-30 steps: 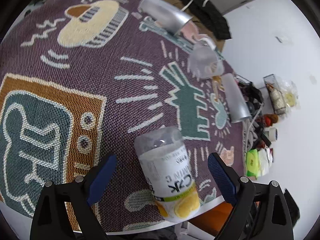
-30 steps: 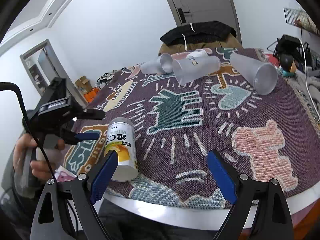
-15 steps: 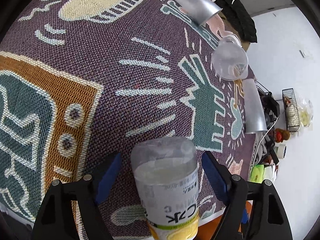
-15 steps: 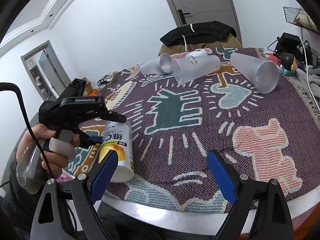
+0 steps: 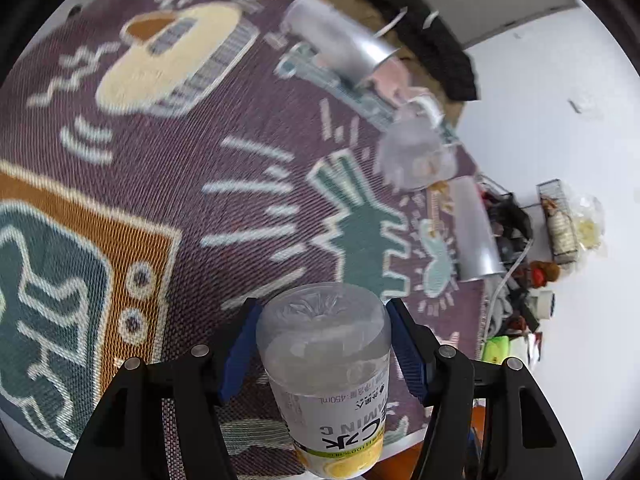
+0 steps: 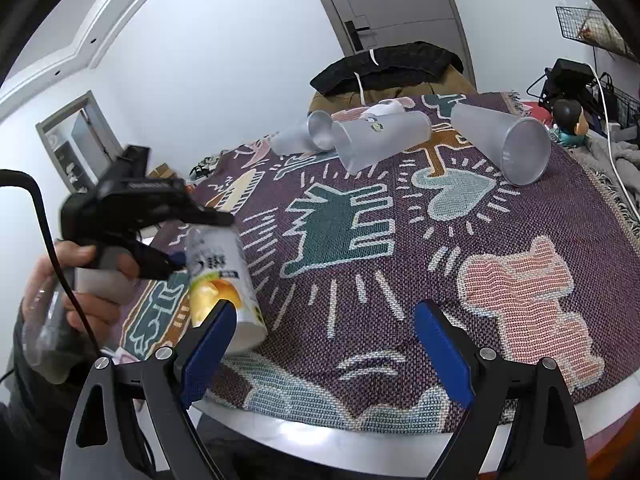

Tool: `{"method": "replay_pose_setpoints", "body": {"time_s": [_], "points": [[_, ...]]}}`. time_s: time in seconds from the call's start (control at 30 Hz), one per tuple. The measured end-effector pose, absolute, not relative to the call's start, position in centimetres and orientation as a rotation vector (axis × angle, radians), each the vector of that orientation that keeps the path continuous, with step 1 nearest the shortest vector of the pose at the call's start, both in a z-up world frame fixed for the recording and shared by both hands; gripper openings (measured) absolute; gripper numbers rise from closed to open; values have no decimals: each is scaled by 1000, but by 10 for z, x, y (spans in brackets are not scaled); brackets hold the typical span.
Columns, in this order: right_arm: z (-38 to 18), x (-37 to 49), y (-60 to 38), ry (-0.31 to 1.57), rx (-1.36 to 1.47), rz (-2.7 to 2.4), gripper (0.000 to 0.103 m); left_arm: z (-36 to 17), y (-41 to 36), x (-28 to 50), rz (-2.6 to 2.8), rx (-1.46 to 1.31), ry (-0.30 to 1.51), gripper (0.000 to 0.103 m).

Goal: Flip cup upside down
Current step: 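Close the left gripper on the bottle while the right gripper releases it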

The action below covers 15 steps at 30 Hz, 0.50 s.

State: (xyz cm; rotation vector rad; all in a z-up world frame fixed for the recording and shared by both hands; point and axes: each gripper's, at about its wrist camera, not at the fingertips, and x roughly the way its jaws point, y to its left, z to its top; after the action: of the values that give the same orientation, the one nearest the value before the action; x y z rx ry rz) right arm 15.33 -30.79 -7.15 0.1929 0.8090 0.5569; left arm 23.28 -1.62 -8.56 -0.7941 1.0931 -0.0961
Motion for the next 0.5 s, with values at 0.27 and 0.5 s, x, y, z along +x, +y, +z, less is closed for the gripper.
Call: {"method": "replay_pose_setpoints", "body": {"time_s": [0.27,0.5], "points": [[-78,156,-305,825,192,545,91,-34,-37,215,-137,-552,878,65],[-82,158,-307,834,190,532,91,-8,-63,195,-92,-277,660,65]]}}
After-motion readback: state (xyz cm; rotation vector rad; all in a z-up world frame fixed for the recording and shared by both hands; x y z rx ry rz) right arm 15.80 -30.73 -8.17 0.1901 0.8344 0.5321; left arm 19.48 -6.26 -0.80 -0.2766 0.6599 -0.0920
